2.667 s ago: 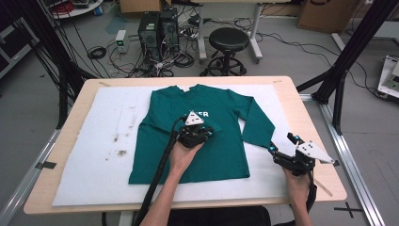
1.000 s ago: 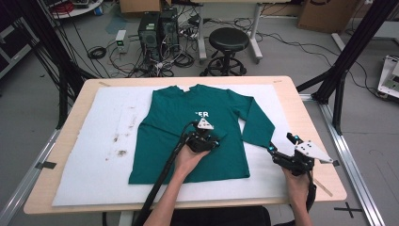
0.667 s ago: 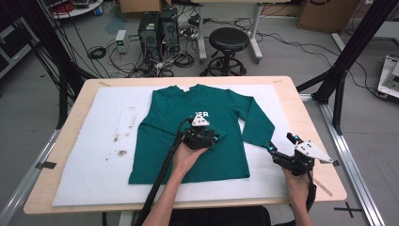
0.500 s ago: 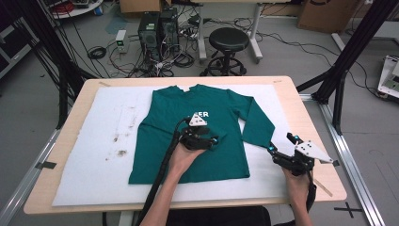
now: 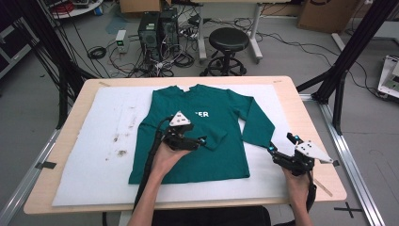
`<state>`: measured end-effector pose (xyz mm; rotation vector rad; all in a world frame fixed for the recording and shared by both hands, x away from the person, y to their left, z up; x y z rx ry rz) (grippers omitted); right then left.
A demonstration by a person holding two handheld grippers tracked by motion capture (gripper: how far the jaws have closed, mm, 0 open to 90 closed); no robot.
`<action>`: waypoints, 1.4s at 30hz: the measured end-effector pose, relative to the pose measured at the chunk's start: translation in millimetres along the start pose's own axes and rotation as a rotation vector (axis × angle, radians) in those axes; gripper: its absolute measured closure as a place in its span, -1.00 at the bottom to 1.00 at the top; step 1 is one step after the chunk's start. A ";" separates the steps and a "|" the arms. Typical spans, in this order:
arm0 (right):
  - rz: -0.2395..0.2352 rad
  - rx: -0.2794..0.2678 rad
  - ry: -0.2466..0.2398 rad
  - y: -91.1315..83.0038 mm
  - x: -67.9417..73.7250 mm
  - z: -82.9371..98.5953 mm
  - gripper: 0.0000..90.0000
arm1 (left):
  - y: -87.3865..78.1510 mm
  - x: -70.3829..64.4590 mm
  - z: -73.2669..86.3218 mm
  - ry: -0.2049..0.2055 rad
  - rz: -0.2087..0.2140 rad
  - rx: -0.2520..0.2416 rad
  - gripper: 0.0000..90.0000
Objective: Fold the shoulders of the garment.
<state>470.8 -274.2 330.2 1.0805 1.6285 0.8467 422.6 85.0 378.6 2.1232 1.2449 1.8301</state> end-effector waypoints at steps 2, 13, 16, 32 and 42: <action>0.000 -0.001 0.001 0.0 0.1 0.0 -0.54 | -12.5 5.8 2.0 0.003 -0.018 -0.020 -0.45; 0.011 0.001 -0.003 0.4 0.2 0.0 -0.54 | -83.7 40.3 29.0 0.031 -0.112 -0.123 -0.54; 0.013 0.000 -0.002 0.3 0.2 0.0 -0.54 | -100.6 49.6 43.3 0.045 -0.147 -0.102 -0.54; 0.023 0.005 -0.007 0.6 0.9 0.3 -0.54 | -165.5 89.1 103.3 -0.043 -0.342 -0.139 -0.54; 0.039 0.000 -0.007 0.7 0.0 -0.1 -0.54 | -182.5 101.6 127.7 -0.086 -0.486 -0.165 -0.52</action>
Point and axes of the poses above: each handheld gripper's, and its own axes: y roughly forward along the jaws, z roughly out of its underside, x roughly to its left, the point moved 5 cm from there along y, roughly forward along the jaws, and after that the axes turned 8 degrees about y, right-handed, at the moved point
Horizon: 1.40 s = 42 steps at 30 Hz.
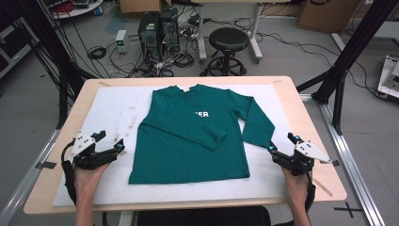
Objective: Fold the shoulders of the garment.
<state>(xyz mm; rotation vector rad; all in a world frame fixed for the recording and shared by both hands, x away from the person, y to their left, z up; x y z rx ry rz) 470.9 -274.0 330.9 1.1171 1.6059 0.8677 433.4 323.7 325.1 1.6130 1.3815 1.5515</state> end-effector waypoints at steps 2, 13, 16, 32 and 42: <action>0.002 0.001 0.001 0.2 0.1 0.0 -0.54 | -1.5 4.0 4.7 -0.012 -0.036 0.008 -0.51; 0.000 0.024 -0.009 1.9 1.3 0.2 -0.54 | -4.5 12.9 21.1 -0.070 -0.074 0.018 -0.42; 0.001 0.046 -0.019 4.4 1.8 0.1 -0.54 | -2.9 10.0 20.8 -0.041 -0.078 0.031 -0.41; -0.162 0.324 -0.091 31.4 14.2 -15.6 -0.19 | -1.8 10.7 21.4 -0.051 -0.066 0.041 -0.40; -0.204 0.468 -0.151 43.7 21.1 -5.6 -0.19 | -0.6 10.6 21.6 -0.053 -0.064 0.052 -0.39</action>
Point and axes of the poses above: each handheld gripper's, and its own axes: y roughly forward along the jaws, z roughly out of its underside, x roughly to its left, the point moved 5 cm from there along y, roughly forward along the jaws, and after that the axes turned 8 degrees about y, right-handed, at the moved point
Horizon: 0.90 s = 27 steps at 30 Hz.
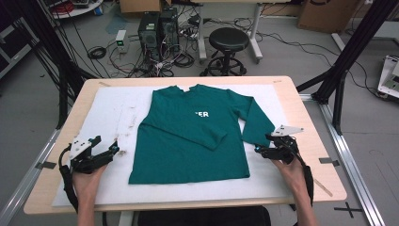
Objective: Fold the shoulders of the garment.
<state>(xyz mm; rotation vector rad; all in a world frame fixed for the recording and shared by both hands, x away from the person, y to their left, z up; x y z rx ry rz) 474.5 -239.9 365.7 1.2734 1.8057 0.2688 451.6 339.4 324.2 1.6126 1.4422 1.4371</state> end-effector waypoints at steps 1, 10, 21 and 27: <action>-0.003 0.003 0.001 0.5 -0.5 0.9 -0.19 | 0.3 -0.1 -0.1 0.000 0.001 0.000 -0.39; 0.001 0.080 -0.028 9.1 -0.1 9.1 -0.17 | 0.8 0.0 0.1 0.004 0.005 0.011 -0.39; 0.036 0.063 -0.002 11.5 -8.5 6.7 -0.15 | 1.7 -1.0 0.1 0.014 0.002 0.019 -0.39; 0.028 0.078 0.015 16.0 -12.2 6.1 0.02 | 2.1 -1.4 0.1 0.019 0.000 0.023 -0.39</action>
Point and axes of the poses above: each handheld gripper's, and its own axes: y roughly forward along the jaws, z roughly out of its underside, x roughly to its left, the point moved 5 cm from there along y, roughly forward along the jaws, and after that the axes turned 8 degrees about y, right-handed, at the moved point
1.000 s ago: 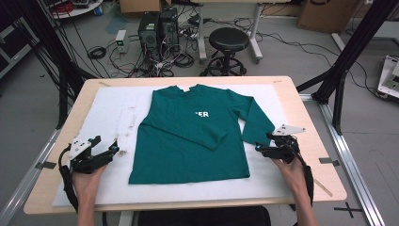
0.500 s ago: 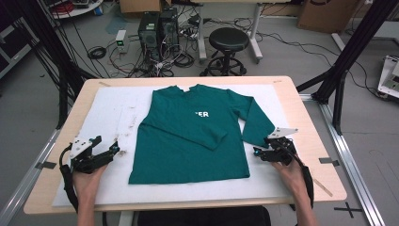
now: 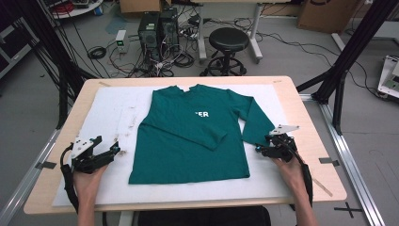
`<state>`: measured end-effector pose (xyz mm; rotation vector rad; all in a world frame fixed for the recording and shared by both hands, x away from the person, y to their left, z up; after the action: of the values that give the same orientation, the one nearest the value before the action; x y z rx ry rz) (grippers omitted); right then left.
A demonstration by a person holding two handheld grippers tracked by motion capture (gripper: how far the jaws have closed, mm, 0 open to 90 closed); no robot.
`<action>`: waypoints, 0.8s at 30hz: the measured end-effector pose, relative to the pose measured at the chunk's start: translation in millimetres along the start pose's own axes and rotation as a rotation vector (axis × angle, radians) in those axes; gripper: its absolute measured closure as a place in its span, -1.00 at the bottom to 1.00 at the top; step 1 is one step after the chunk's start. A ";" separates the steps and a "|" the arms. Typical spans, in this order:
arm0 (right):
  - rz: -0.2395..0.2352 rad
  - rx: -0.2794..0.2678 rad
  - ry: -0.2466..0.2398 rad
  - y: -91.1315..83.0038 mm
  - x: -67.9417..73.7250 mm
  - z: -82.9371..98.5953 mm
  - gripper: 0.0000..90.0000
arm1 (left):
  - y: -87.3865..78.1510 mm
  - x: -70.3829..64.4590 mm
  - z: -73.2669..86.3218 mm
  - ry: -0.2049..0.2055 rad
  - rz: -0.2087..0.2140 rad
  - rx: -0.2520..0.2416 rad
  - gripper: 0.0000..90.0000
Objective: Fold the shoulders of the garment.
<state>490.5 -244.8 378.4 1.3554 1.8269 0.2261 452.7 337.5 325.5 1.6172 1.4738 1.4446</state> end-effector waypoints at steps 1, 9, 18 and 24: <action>-0.008 -0.001 -0.001 0.3 0.2 -0.3 0.09 | 0.0 0.0 0.0 0.001 0.002 0.002 -0.39; 0.002 -0.005 -0.007 0.0 1.6 -1.3 0.60 | 0.1 -0.1 0.1 0.003 0.003 0.004 -0.39; -0.005 -0.031 0.051 0.2 -3.9 -3.2 0.93 | 0.4 -0.1 0.1 -0.001 0.005 0.005 -0.39; -0.011 -0.102 0.091 -15.0 -4.5 -13.0 0.93 | 0.8 0.2 0.2 -0.001 0.006 0.010 -0.39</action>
<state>471.1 -250.5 380.3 1.2818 1.8714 0.3754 453.1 337.5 326.2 1.6297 1.4788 1.4421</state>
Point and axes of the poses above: each handheld gripper's, and its own axes: y roughly forward along the jaws, z roughly out of its underside, x roughly to its left, the point moved 5 cm from there along y, roughly forward along the jaws, and after that the axes turned 8 degrees about y, right-handed, at the moved point
